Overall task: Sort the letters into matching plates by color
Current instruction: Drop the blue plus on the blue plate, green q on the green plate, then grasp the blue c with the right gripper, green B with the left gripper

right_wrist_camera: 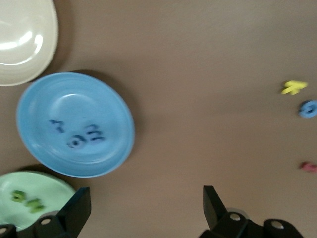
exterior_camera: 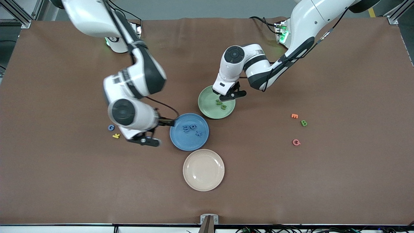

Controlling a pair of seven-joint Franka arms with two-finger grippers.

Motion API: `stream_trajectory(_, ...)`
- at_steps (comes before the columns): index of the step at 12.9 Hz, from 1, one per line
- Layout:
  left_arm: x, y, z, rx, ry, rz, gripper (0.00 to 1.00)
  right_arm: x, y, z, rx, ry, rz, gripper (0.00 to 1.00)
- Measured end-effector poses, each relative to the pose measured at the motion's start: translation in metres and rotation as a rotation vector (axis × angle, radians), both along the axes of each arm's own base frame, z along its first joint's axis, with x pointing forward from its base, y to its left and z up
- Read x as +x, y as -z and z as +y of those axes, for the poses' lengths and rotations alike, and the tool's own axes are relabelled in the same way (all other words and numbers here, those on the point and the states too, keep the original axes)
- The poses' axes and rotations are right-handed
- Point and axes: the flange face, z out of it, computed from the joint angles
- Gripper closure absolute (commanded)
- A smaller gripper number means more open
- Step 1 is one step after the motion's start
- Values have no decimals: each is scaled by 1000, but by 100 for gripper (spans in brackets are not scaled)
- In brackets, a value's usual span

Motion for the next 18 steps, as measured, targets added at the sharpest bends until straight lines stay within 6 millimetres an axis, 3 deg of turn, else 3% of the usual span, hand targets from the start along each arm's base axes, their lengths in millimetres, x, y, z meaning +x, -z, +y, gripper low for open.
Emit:
stream_trajectory(3,15,0,-1,-17,-56,7,0,-8,2,-90,0,-116,1,0)
stream_trajectory(6,41,-12,6,-30,-98,-15,0,-17,24,-165,50,-215,-43,0)
stream_trajectory(8,76,-20,32,-11,-102,-42,1,-22,49,-206,65,-245,-88,0)
stream_trajectory(9,99,-23,56,4,-105,-50,2,-26,66,-223,66,-259,-115,0)
stream_trajectory(11,143,-23,121,33,-102,-71,3,-34,91,-244,63,-273,-151,0)
stream_trajectory(13,174,-17,190,65,-87,-72,4,-37,107,-250,52,-281,-153,3)
stream_trajectory(15,186,-12,239,92,-89,-53,10,-35,122,-251,37,-293,-157,6)
stream_trajectory(18,189,-9,290,134,-124,-45,14,-36,148,-252,31,-295,-144,22)
